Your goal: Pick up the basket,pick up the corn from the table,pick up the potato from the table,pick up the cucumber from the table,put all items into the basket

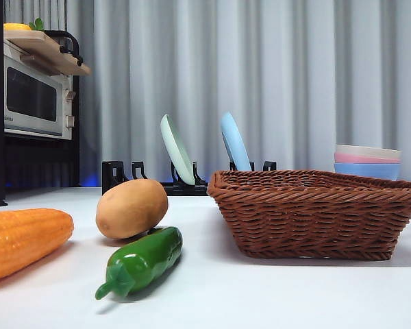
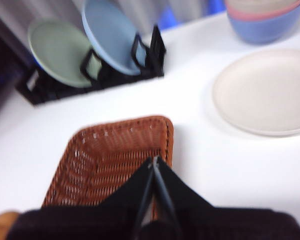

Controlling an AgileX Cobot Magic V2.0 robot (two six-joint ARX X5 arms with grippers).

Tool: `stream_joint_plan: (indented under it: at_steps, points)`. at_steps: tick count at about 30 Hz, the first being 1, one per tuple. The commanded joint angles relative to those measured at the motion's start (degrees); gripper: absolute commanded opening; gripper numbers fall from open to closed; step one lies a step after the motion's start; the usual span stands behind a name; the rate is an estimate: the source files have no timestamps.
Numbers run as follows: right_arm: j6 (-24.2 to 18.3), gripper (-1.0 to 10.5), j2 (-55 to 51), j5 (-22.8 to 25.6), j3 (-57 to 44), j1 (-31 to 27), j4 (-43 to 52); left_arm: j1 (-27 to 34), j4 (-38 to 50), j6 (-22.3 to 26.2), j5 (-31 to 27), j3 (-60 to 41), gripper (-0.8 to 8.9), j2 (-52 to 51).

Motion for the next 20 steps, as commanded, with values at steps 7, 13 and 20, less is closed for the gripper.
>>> stream_joint_plan:
  at_steps: [7, 13, 20]
  points:
    - [-8.52, 0.9, 13.05, -11.39, 10.51, 0.11, -10.97, -0.50, -6.27, 4.48, 2.80, 8.02, 0.00, 11.69]
    - [-9.03, 4.8, 15.39, -10.73, 10.56, 0.11, -10.99, -0.48, -6.10, 4.17, 2.43, 8.11, 3.22, 12.46]
    - [-9.38, 4.7, 18.40, -10.54, 10.58, 0.28, -10.49, -0.87, -7.04, 2.47, 2.47, 8.11, 3.80, 12.46]
